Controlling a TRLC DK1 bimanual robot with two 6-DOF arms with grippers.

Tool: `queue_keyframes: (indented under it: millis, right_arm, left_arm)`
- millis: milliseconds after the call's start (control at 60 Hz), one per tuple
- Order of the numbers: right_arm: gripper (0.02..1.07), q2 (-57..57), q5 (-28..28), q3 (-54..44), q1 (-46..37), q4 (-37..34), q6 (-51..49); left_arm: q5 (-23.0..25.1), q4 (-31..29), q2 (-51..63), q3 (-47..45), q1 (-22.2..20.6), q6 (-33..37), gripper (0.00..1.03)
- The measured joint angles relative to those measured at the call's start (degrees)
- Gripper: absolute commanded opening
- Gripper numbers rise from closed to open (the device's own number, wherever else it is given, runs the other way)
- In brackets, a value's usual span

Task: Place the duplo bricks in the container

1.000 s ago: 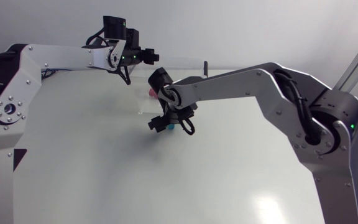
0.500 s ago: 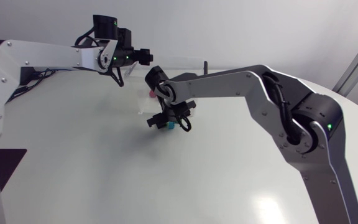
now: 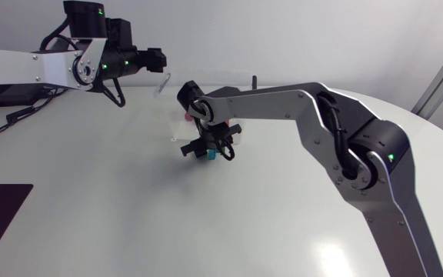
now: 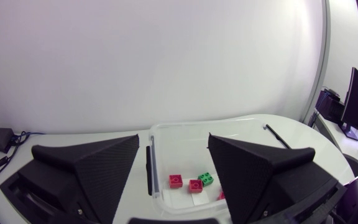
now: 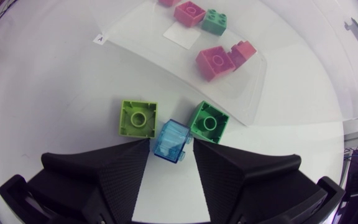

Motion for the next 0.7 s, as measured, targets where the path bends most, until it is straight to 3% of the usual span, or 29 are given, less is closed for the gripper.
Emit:
queue_keyframes:
  millis: [117, 433, 700]
  right_arm:
    - [0.38, 0.17, 0.0, 0.13, 0.0, 0.0, 0.02]
    - [0.34, 0.44, 0.02, -0.26, 0.0, 0.59, 0.42]
    - [0.34, -4.96, -0.02, -9.6, 0.59, 5.05, 0.44]
  left_arm:
    - [0.33, 0.87, -1.88, -2.38, 0.09, 0.02, 0.78]
    - [1.14, 1.22, -6.67, -9.14, 0.33, 0.04, 0.78]
    - [8.09, -1.64, -12.09, -14.99, 2.84, 2.89, 0.78]
